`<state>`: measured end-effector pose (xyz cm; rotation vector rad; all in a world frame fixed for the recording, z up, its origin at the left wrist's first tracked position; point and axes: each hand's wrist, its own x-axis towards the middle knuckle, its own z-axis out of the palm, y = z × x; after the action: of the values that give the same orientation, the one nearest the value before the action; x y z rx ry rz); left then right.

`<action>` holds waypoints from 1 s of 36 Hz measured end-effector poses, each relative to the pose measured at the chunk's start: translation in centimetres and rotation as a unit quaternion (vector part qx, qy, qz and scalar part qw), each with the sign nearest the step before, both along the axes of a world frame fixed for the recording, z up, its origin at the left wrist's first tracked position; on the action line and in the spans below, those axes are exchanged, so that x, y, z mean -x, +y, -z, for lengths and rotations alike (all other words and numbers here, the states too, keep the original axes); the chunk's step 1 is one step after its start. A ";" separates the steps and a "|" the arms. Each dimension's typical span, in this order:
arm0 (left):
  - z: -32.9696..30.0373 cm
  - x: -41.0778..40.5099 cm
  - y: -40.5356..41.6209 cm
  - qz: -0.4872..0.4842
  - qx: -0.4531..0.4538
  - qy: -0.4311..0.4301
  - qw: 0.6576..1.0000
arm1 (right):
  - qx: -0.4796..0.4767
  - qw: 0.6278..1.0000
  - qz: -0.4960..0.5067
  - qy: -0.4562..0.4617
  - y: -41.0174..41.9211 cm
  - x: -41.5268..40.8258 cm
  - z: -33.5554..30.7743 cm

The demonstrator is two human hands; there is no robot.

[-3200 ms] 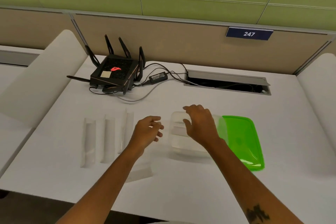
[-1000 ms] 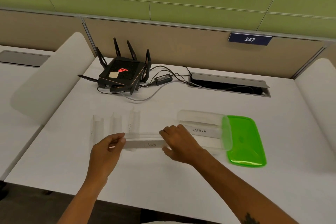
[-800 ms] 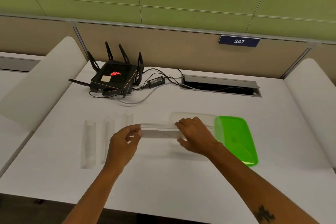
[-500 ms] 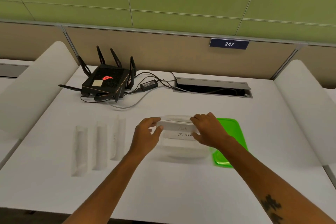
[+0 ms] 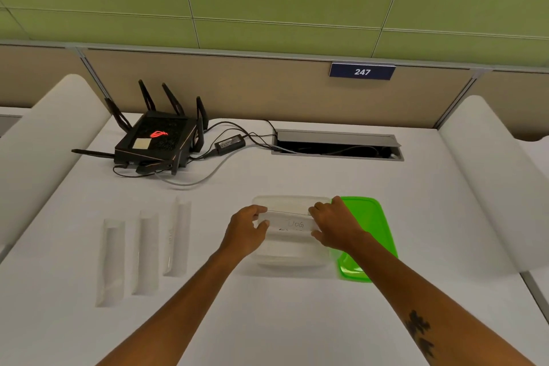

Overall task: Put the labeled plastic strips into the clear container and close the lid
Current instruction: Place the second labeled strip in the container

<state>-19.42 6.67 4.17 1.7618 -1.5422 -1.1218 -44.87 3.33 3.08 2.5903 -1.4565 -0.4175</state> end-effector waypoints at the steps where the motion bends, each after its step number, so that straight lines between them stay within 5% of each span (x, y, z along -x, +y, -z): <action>1: 0.1 0.1 -0.2 0.004 -0.007 -0.009 1.000 | -0.001 1.000 0.001 0.004 -0.1 -0.1 0.2; 16: 0.6 2.4 -2.0 0.037 -0.138 -0.089 0.986 | -0.045 0.998 0.015 0.048 -1.9 -1.3 2.6; 36: 0.8 2.8 -3.0 0.059 -0.110 -0.125 0.984 | -0.075 0.995 0.043 0.038 -2.3 -1.9 2.9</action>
<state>-22.19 3.62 3.40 2.0464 -1.7449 -1.2040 -42.98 1.03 0.19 2.5973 -1.5728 -0.6537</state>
